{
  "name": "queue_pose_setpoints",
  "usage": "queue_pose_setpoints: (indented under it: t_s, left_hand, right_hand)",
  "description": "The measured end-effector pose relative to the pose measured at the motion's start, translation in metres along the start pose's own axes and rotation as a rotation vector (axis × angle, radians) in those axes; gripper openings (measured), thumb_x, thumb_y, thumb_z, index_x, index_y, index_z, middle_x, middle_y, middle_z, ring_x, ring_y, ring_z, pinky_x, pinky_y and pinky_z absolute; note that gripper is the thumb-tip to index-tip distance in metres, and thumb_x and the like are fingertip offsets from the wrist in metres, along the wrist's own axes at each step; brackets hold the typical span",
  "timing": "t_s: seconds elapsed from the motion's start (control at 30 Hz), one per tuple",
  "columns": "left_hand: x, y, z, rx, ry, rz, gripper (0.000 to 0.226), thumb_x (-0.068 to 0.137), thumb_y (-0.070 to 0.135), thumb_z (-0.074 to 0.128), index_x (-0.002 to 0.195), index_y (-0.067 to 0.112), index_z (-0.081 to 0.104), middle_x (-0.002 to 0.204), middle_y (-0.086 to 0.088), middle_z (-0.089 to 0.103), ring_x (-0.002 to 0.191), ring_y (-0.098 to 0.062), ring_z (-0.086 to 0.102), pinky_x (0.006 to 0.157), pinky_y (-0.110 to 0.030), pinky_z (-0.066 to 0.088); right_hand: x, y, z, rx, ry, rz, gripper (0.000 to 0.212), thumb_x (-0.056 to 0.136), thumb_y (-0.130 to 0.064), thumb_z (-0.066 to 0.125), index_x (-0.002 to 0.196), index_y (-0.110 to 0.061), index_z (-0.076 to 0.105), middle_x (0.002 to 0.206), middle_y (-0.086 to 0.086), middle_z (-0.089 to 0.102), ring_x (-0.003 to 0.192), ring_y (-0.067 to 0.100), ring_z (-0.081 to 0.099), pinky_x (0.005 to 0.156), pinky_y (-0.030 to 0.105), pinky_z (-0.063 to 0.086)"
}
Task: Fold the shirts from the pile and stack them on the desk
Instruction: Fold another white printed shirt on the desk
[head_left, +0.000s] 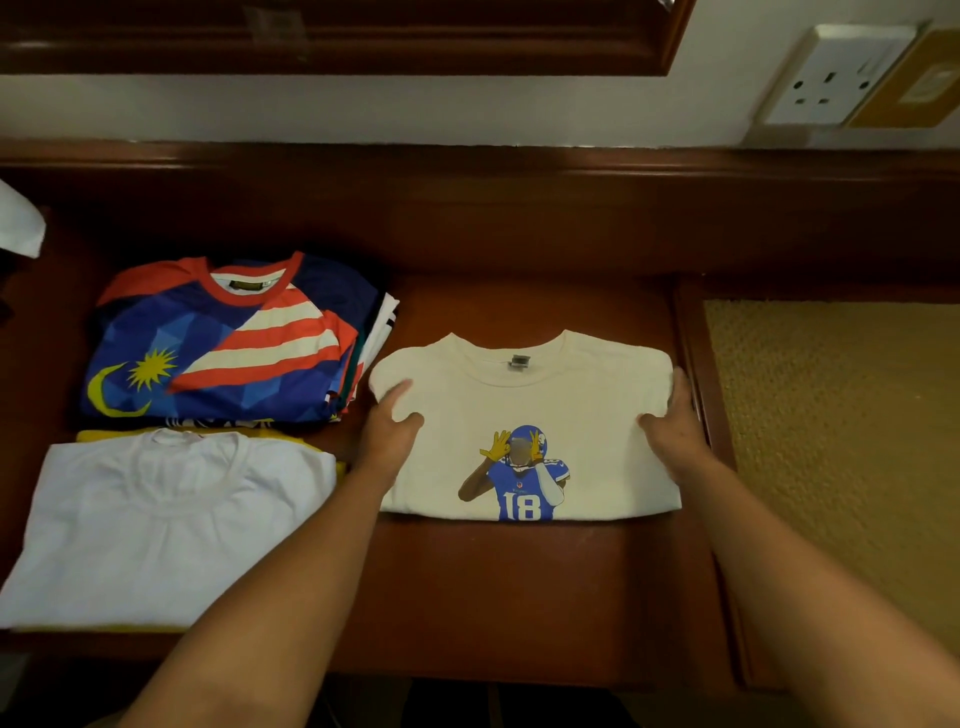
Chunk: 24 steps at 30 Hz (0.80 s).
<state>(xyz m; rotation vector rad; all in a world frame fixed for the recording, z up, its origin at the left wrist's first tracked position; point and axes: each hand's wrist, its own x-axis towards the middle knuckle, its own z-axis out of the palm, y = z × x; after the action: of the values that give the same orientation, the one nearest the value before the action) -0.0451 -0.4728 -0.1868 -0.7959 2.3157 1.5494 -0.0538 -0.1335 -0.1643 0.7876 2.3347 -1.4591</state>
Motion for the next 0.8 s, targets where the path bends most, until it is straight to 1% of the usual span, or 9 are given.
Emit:
queue_pose_setpoints:
  t_s: [0.03, 0.1, 0.17, 0.27, 0.43, 0.53, 0.6, 0.7, 0.8]
  left_hand:
    - [0.000, 0.000, 0.000, -0.004, -0.031, -0.023, 0.049, 0.093, 0.009, 0.052, 0.135, 0.034, 0.048, 0.138, -0.002, 0.048, 0.093, -0.012, 0.057, 0.065, -0.019, 0.049]
    - [0.002, 0.001, -0.001, 0.007, -0.061, -0.061, 0.049, 0.092, 0.009, 0.050, 0.134, 0.034, 0.050, 0.134, -0.003, 0.049, 0.086, -0.017, 0.058, 0.057, -0.020, 0.046]
    - [0.004, 0.002, -0.001, 0.033, -0.066, -0.073, 0.053, 0.092, 0.008, 0.049, 0.139, 0.032, 0.045, 0.137, -0.004, 0.044, 0.090, -0.020, 0.057, 0.055, -0.021, 0.044]
    - [0.005, 0.003, 0.000, 0.069, -0.068, -0.063, 0.058, 0.093, 0.006, 0.048, 0.145, 0.029, 0.038, 0.142, -0.003, 0.037, 0.095, -0.020, 0.056, 0.054, -0.019, 0.044]
    - [0.001, 0.008, 0.001, 0.112, -0.066, -0.035, 0.062, 0.093, 0.005, 0.050, 0.147, 0.030, 0.032, 0.147, -0.003, 0.032, 0.110, -0.021, 0.054, 0.063, -0.021, 0.049]
    - [-0.004, 0.013, -0.001, 0.182, -0.052, 0.002, 0.064, 0.092, 0.006, 0.051, 0.148, 0.029, 0.029, 0.150, -0.004, 0.028, 0.126, -0.025, 0.044, 0.080, -0.027, 0.050]
    - [-0.008, 0.016, -0.002, 0.225, -0.047, 0.036, 0.066, 0.092, 0.006, 0.051, 0.149, 0.027, 0.028, 0.152, -0.004, 0.025, 0.132, -0.026, 0.039, 0.086, -0.028, 0.047]
    - [-0.017, 0.023, -0.005, 0.297, -0.035, 0.064, 0.066, 0.092, 0.007, 0.050, 0.150, 0.027, 0.026, 0.156, -0.003, 0.018, 0.134, -0.026, 0.036, 0.083, -0.025, 0.044]
    - [-0.029, 0.031, -0.008, 0.352, -0.014, 0.077, 0.067, 0.092, 0.007, 0.050, 0.150, 0.028, 0.025, 0.158, -0.002, 0.015, 0.135, -0.026, 0.036, 0.079, -0.023, 0.043]
  right_hand:
    - [-0.002, 0.000, 0.002, -0.040, -0.004, -0.036, 0.080, 0.095, -0.002, 0.048, 0.153, -0.034, 0.003, 0.153, 0.002, 0.027, 0.135, 0.025, 0.034, 0.106, 0.039, 0.032]
    - [-0.004, 0.000, 0.004, -0.075, -0.042, -0.058, 0.082, 0.096, -0.002, 0.046, 0.152, -0.040, 0.000, 0.155, 0.001, 0.022, 0.137, 0.026, 0.031, 0.103, 0.037, 0.032]
    - [-0.002, 0.000, 0.003, -0.073, -0.078, -0.044, 0.073, 0.097, -0.003, 0.044, 0.152, -0.039, 0.012, 0.154, 0.003, 0.024, 0.135, 0.026, 0.032, 0.099, 0.036, 0.034]
    - [0.002, -0.001, 0.001, -0.010, -0.103, 0.013, 0.060, 0.097, -0.002, 0.042, 0.148, -0.033, 0.033, 0.151, 0.004, 0.030, 0.133, 0.025, 0.034, 0.100, 0.035, 0.036]
    - [0.000, -0.005, 0.001, 0.026, -0.079, 0.027, 0.055, 0.096, -0.002, 0.042, 0.145, -0.028, 0.039, 0.148, 0.004, 0.034, 0.124, 0.020, 0.038, 0.097, 0.033, 0.037]
    - [-0.005, -0.010, 0.000, 0.036, -0.064, 0.011, 0.055, 0.096, 0.000, 0.041, 0.146, -0.025, 0.039, 0.146, 0.003, 0.036, 0.116, 0.015, 0.038, 0.092, 0.029, 0.037]
    - [-0.009, -0.013, -0.002, 0.035, -0.071, -0.007, 0.056, 0.096, 0.000, 0.041, 0.146, -0.025, 0.039, 0.147, 0.005, 0.036, 0.119, 0.017, 0.039, 0.092, 0.028, 0.037]
    - [-0.016, -0.019, -0.008, 0.010, -0.095, -0.031, 0.055, 0.097, -0.002, 0.040, 0.147, -0.026, 0.036, 0.148, 0.005, 0.035, 0.125, 0.021, 0.038, 0.093, 0.029, 0.036]
    - [-0.025, -0.025, -0.015, 0.006, -0.103, -0.062, 0.055, 0.098, -0.003, 0.041, 0.147, -0.027, 0.037, 0.145, 0.004, 0.037, 0.116, 0.016, 0.038, 0.092, 0.030, 0.036]
